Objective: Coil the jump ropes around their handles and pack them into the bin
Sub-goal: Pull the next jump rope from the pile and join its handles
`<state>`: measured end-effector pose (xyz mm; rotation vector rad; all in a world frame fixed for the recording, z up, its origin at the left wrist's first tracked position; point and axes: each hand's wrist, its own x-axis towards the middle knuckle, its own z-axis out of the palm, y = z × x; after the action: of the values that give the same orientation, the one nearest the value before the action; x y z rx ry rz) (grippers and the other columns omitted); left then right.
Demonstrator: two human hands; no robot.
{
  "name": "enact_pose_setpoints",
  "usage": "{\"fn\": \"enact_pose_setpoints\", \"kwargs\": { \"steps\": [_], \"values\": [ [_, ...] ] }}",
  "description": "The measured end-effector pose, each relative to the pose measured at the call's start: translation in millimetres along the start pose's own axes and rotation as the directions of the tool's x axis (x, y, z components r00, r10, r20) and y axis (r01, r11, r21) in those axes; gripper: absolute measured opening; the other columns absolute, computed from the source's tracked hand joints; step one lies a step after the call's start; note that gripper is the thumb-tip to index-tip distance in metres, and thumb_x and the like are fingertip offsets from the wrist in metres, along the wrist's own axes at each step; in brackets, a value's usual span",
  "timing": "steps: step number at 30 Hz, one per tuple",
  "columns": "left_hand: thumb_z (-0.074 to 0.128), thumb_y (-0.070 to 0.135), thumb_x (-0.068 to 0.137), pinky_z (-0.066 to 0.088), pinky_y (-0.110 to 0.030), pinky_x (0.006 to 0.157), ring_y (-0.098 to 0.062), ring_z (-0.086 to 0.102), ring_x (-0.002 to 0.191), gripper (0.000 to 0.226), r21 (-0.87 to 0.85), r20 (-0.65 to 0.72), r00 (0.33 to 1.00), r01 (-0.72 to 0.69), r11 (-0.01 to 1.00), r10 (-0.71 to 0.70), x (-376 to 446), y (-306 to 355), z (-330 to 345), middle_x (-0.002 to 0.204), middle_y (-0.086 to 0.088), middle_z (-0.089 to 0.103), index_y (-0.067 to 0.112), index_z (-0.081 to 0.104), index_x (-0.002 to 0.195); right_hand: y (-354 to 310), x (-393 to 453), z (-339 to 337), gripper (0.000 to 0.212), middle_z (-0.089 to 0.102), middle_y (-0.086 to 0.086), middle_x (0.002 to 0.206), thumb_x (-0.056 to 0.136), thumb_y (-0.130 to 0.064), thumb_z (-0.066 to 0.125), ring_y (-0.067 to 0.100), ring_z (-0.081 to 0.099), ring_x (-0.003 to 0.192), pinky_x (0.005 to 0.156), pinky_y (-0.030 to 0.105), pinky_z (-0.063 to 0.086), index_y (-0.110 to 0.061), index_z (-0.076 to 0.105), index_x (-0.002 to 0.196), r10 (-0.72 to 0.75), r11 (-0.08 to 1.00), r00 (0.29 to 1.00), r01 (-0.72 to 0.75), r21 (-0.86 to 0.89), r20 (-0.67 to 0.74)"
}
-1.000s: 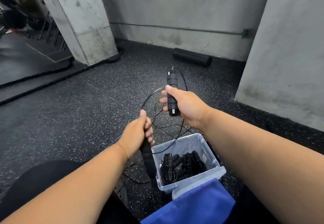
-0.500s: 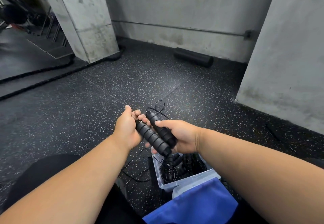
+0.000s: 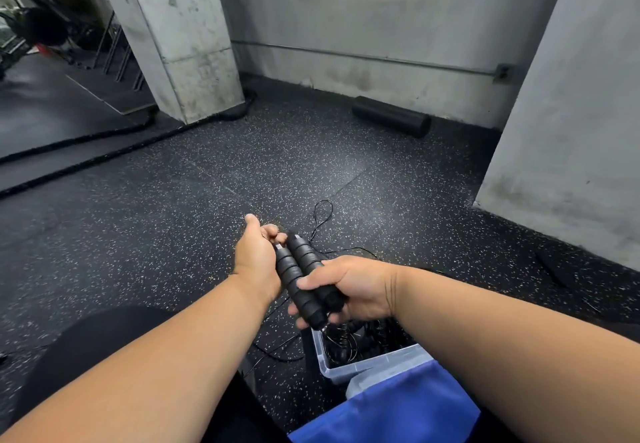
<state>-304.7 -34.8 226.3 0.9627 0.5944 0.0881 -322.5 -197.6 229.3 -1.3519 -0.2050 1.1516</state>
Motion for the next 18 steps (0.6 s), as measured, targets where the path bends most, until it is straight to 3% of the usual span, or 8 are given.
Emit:
{"fn": "enact_pose_setpoints", "kwargs": {
  "steps": [3, 6, 7, 9, 11, 12, 14, 18],
  "values": [
    [0.034, 0.073, 0.103, 0.055, -0.041, 0.083, -0.023, 0.058, 0.076, 0.065, 0.284, 0.017, 0.995, 0.094, 0.954, -0.103, 8, 1, -8, 0.08, -0.006, 0.058, 0.015, 0.059, 0.089, -8, -4, -10, 0.018, 0.072, 0.018, 0.102, 0.099, -0.013, 0.06, 0.028, 0.074, 0.075, 0.041, 0.018, 0.039, -0.016, 0.052, 0.114, -0.017, 0.985, 0.998, 0.006, -0.174, -0.06],
    [0.025, 0.087, 0.094, 0.043, -0.033, 0.069, -0.02, 0.055, 0.073, 0.08, 0.68, 0.041, 0.966, 0.161, 0.716, -0.257, 12, 15, -25, 0.077, -0.003, 0.062, 0.018, 0.063, 0.087, -22, -14, -29, 0.022, 0.072, 0.023, 0.095, 0.089, -0.015, 0.067, 0.03, 0.071, 0.074, 0.055, 0.029, 0.048, -0.01, 0.058, 0.108, -0.078, 0.874, 0.98, -0.021, -0.485, -0.184],
    [0.028, 0.09, 0.091, 0.045, -0.034, 0.073, -0.021, 0.058, 0.077, 0.084, 0.775, 0.03, 0.975, 0.115, 0.621, -0.218, 13, 21, -31, 0.084, -0.003, 0.066, 0.015, 0.066, 0.095, -27, -19, -35, 0.026, 0.073, 0.022, 0.094, 0.084, -0.017, 0.07, 0.031, 0.07, 0.077, 0.062, 0.034, 0.05, -0.008, 0.059, 0.106, -0.097, 0.831, 0.973, -0.036, -0.556, -0.208],
    [0.036, 0.094, 0.084, 0.048, -0.041, 0.096, -0.021, 0.062, 0.105, 0.087, 0.911, 0.099, 0.995, -0.101, 0.399, 0.026, 13, 33, -38, 0.116, 0.0, 0.066, 0.022, 0.064, 0.125, -34, -31, -43, 0.022, 0.073, 0.012, 0.088, 0.084, -0.017, 0.072, 0.025, 0.069, 0.075, 0.068, 0.034, 0.053, -0.01, 0.062, 0.102, -0.102, 0.749, 0.969, -0.073, -0.659, -0.224],
    [0.044, 0.089, 0.086, 0.044, -0.045, 0.107, -0.017, 0.056, 0.123, 0.07, 0.893, 0.377, 0.911, -0.405, 0.198, 0.166, 1, 39, -33, 0.131, 0.009, 0.059, 0.039, 0.06, 0.131, -39, -42, -46, 0.015, 0.072, -0.001, 0.081, 0.086, -0.016, 0.073, 0.015, 0.068, 0.071, 0.069, 0.028, 0.054, -0.016, 0.064, 0.097, -0.093, 0.626, 0.972, -0.112, -0.772, -0.216],
    [0.047, 0.085, 0.087, 0.044, -0.044, 0.109, -0.014, 0.054, 0.126, 0.063, 0.842, 0.51, 0.852, -0.522, 0.134, 0.118, -6, 39, -27, 0.134, 0.01, 0.057, 0.044, 0.06, 0.132, -42, -47, -46, 0.014, 0.071, -0.005, 0.079, 0.085, -0.016, 0.074, 0.012, 0.067, 0.07, 0.069, 0.027, 0.054, -0.019, 0.065, 0.095, -0.091, 0.556, 0.975, -0.12, -0.823, -0.204],
    [0.053, 0.08, 0.087, 0.047, -0.041, 0.109, -0.012, 0.059, 0.121, 0.057, 0.79, 0.612, 0.786, -0.605, 0.095, -0.089, -17, 30, -17, 0.13, 0.012, 0.062, 0.045, 0.062, 0.132, -47, -50, -45, 0.015, 0.069, -0.009, 0.076, 0.084, -0.017, 0.075, 0.011, 0.064, 0.069, 0.068, 0.027, 0.052, -0.023, 0.064, 0.092, -0.104, 0.426, 0.976, -0.129, -0.896, -0.19],
    [0.075, 0.053, 0.093, 0.05, -0.026, 0.085, -0.009, 0.072, 0.092, 0.028, 0.849, 0.504, 0.742, -0.519, 0.097, -0.442, -19, 4, -17, 0.095, 0.011, 0.077, 0.029, 0.07, 0.106, -48, -46, -42, 0.018, 0.066, -0.008, 0.074, 0.079, -0.016, 0.08, 0.012, 0.057, 0.067, 0.068, 0.031, 0.047, -0.026, 0.065, 0.082, -0.152, 0.245, 0.97, -0.148, -0.958, -0.189]
  ]
}}
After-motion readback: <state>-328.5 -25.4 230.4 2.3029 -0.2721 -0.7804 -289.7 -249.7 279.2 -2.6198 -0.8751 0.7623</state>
